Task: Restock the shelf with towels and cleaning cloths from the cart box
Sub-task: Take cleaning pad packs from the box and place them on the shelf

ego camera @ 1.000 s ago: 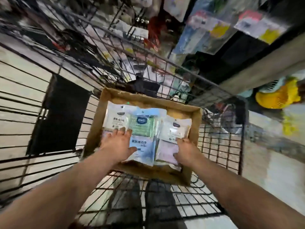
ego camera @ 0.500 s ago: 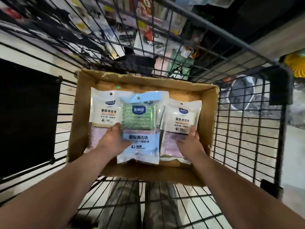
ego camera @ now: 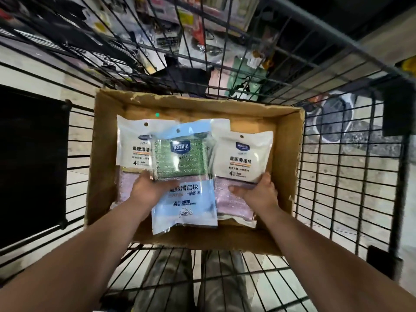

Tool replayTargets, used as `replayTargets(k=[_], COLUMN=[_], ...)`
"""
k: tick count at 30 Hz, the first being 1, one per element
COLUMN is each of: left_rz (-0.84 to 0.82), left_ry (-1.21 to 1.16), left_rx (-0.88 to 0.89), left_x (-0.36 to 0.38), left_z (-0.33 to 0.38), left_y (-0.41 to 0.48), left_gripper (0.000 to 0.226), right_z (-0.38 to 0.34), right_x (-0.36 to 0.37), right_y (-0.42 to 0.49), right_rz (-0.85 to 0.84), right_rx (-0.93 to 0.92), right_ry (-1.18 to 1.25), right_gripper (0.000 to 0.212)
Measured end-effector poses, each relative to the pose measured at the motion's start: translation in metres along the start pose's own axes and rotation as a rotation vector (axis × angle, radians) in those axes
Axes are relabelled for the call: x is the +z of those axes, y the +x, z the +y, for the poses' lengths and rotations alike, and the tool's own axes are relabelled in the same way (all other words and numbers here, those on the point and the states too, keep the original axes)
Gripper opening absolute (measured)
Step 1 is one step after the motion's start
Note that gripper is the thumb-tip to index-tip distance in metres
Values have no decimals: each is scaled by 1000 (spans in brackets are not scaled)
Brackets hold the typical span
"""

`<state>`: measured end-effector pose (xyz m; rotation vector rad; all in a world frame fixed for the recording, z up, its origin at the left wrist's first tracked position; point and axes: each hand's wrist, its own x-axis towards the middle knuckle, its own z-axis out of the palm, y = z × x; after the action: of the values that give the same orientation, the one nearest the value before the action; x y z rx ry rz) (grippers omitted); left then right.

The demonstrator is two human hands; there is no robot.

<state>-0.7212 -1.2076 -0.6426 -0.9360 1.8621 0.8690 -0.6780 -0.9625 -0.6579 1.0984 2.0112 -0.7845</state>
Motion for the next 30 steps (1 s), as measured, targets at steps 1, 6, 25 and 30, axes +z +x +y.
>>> replayTargets(k=[1, 6, 25, 30], left_rz=[-10, -34, -94, -88], left_ry=[-26, -122, -365, -329], left_rx=[-6, 30, 350, 491], left_x=[-2, -9, -74, -83], left_z=[-1, -1, 57, 69], left_y=[0, -10, -154, -204], left_gripper=[78, 71, 60, 62], right_z=[1, -1, -43, -34], right_x=[-1, -12, -112, -143], right_y=[0, -10, -152, -194], right_rz=[2, -8, 181, 247], right_rx=[-6, -72, -437, -498], right_ry=[32, 280, 490, 584], right_gripper=[95, 64, 48, 50])
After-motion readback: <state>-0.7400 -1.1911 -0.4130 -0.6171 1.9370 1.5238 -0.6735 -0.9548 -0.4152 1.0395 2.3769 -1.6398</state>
